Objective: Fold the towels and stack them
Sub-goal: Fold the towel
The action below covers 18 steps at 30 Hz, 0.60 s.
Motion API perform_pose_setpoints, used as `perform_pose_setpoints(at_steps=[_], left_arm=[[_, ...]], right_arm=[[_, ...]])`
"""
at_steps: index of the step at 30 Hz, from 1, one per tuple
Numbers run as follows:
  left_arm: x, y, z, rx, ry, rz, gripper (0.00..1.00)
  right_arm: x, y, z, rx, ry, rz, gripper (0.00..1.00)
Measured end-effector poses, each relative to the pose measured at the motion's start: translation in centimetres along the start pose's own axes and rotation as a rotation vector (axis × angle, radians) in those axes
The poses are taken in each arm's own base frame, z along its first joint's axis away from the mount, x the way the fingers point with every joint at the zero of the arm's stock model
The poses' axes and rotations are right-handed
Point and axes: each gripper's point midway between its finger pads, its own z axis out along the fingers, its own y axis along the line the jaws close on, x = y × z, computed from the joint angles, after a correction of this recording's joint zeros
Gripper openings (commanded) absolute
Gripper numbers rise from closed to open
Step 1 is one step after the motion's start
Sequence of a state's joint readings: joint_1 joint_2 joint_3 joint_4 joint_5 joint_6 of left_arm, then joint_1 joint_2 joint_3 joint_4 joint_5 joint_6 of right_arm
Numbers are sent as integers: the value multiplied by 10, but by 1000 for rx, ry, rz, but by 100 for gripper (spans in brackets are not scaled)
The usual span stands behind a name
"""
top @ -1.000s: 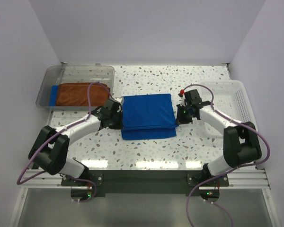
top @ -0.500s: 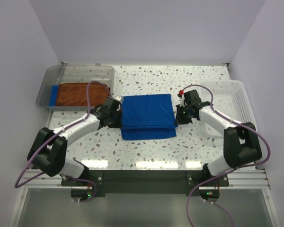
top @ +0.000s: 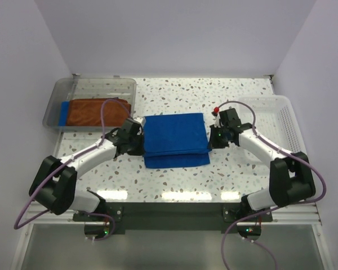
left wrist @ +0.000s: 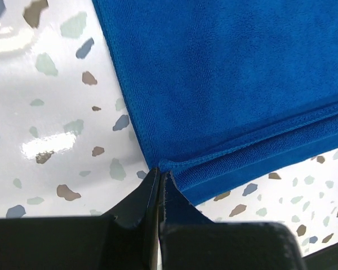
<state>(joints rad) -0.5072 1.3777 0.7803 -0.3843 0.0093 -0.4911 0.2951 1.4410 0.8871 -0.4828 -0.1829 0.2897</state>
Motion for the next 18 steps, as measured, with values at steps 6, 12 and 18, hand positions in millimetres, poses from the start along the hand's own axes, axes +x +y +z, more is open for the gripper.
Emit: perform_pose_setpoints(at_steps=[6, 12, 18], left_arm=[[23, 5, 17, 6, 59, -8, 0], [35, 6, 24, 11, 78, -12, 7], [42, 10, 19, 9, 76, -20, 40]], right_arm=[[24, -7, 24, 13, 93, 20, 0], [31, -10, 36, 17, 128, 25, 0], [34, -13, 35, 40, 126, 13, 25]])
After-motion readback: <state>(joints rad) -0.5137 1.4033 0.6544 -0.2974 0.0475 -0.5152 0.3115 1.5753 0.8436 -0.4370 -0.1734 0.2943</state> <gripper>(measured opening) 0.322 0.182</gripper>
